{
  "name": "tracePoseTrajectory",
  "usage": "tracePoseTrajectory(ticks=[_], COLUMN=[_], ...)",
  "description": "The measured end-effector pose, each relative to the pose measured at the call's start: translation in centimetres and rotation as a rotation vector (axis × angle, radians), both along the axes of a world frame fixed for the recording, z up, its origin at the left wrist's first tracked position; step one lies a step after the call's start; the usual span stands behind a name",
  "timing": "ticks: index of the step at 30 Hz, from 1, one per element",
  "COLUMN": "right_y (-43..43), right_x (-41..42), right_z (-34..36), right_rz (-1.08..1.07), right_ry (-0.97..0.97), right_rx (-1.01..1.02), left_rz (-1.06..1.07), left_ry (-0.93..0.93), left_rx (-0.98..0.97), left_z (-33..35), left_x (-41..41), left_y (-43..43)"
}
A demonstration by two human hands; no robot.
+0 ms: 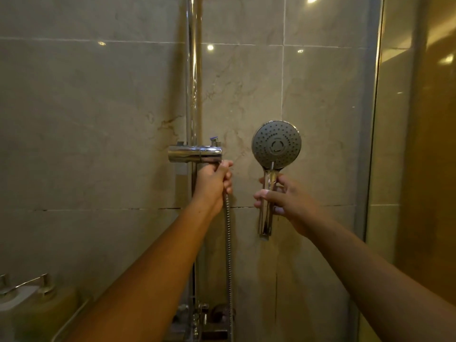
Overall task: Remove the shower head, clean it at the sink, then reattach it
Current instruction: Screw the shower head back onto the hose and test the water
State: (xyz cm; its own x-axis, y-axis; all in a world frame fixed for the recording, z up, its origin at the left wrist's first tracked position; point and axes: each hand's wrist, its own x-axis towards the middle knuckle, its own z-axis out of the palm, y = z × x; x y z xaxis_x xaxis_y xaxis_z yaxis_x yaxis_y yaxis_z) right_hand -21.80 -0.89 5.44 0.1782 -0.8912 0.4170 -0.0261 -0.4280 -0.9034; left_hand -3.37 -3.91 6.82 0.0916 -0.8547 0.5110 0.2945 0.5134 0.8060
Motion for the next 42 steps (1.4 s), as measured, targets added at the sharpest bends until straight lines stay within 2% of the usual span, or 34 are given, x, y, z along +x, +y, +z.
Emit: tracePoseTrajectory(ticks=[2,5,9,13,16,18,22,25,30,34,36,40,42], right_y=[-0.3,-0.6,-1.1,-1.3,-1.2,-1.0,-0.6,0.0,0.9,1.2,1.4,1.9,2.0], right_x=[-0.1,-0.3,-0.4,0.0,-0.1,-0.5,-1.0,-1.3,-2.0,-3.1,-3.5,-4.5,-5.0], right_z=[0.4,0.9,1.4,1.0,0.3,-0.3,-1.7,-2.7,-3.1,-2.2,-1.8,-1.2,-1.2], right_rz=[-0.008,-0.002,0.039,0.068,0.071,0.071,0.069,0.077,0.063,0.064,0.060,0.030,0.012], right_ry=[-0.016,-0.070,-0.126,-0.171,-0.178,-0.166,-0.135,-0.150,-0.140,-0.153,-0.157,-0.145,-0.128], right_rx=[-0.014,-0.016,-0.036,-0.019,0.005,0.027,0.066,0.086,0.106,0.069,0.053,0.037,0.043], left_rz=[-0.137,-0.245,-0.413,-0.322,-0.175,-0.158,-0.395,-0.354,-0.219,-0.377,-0.389,-0.218,-0.087], left_ry=[0.093,0.160,0.339,0.413,0.221,0.128,0.362,0.415,0.271,0.193,0.165,0.030,-0.122], left_rx=[0.023,0.055,0.096,0.078,0.054,0.040,0.055,0.008,-0.034,-0.036,-0.022,-0.053,-0.088], left_z=[0.2,0.5,0.4,0.3,-0.2,-0.4,-1.6,-3.1,-1.1,2.0,3.3,4.3,4.5], left_x=[-0.1,0.1,-0.3,-2.2,-1.9,-0.9,0.1,-1.1,-2.2,-4.0,-5.7,-6.4,-5.8], left_y=[-0.2,-0.4,-0.5,-0.6,-0.3,-0.4,-0.4,-0.4,-0.4,-0.1,0.4,0.6,0.7])
